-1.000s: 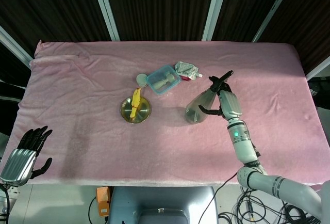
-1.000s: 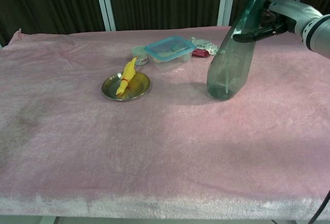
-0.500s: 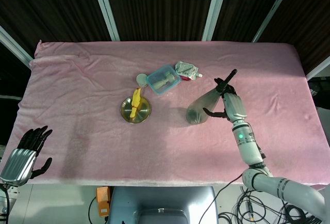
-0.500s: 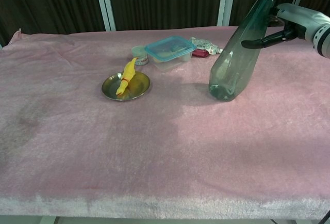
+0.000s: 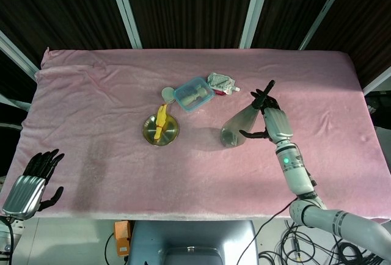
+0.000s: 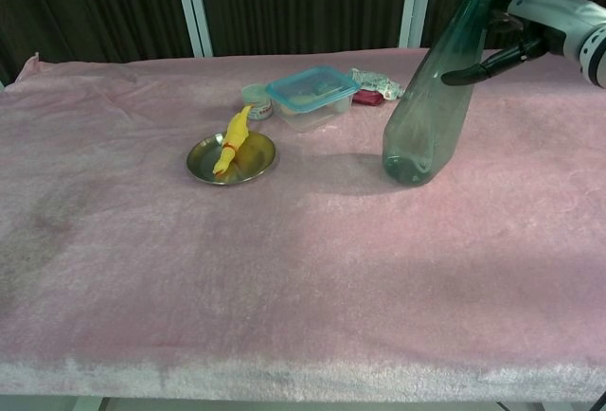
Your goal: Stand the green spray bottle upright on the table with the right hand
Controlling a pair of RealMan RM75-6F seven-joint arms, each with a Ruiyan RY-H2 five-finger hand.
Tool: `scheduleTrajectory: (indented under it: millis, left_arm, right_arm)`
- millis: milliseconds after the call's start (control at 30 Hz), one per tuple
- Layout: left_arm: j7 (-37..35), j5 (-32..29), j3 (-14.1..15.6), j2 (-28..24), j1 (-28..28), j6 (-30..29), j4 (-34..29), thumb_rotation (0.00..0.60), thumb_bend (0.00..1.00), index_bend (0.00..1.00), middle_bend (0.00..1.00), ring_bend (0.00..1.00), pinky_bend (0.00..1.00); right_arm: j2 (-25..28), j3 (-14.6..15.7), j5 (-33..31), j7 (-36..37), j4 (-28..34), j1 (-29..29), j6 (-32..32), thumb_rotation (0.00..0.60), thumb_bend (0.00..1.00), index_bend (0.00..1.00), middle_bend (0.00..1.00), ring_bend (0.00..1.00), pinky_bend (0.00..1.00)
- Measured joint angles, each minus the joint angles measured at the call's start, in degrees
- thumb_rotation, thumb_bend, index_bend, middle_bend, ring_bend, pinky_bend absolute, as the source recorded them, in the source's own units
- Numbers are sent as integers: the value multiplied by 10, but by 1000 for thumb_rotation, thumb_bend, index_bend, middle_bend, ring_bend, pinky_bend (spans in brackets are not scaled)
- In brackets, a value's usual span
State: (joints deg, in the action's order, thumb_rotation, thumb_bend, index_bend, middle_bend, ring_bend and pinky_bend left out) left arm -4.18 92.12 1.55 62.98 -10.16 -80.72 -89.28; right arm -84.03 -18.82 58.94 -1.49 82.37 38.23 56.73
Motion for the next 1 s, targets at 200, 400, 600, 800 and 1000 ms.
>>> scheduleTrajectory:
  millis: [200, 400, 600, 800, 1000]
  left_arm:
    - [-4, 1, 0, -2, 1, -4, 0, 600, 391, 0, 0, 0, 2]
    - [-9, 3, 1, -3, 3, -7, 2, 600, 392, 0, 0, 0, 2]
    - [-9, 3, 1, -3, 3, -7, 2, 600, 391, 0, 0, 0, 3]
    - [-8, 3, 1, -4, 4, -9, 2, 600, 391, 0, 0, 0, 2]
    - [-9, 1, -1, -5, 9, -20, 3, 600, 392, 0, 0, 0, 2]
  right_arm:
    - [-1, 0, -5, -39, 16, 11, 7, 600, 178, 0, 52, 0, 55]
    - [7, 9, -12, -67, 32, 9, 17, 600, 110, 0, 17, 0, 41]
    - [29, 33, -13, -86, 45, -4, 15, 600, 99, 0, 0, 0, 25]
    - [62, 52, -1, -91, 67, -25, 26, 600, 99, 0, 0, 0, 11]
    - [117, 104, 45, -123, 133, -86, 96, 600, 95, 0, 0, 0, 0]
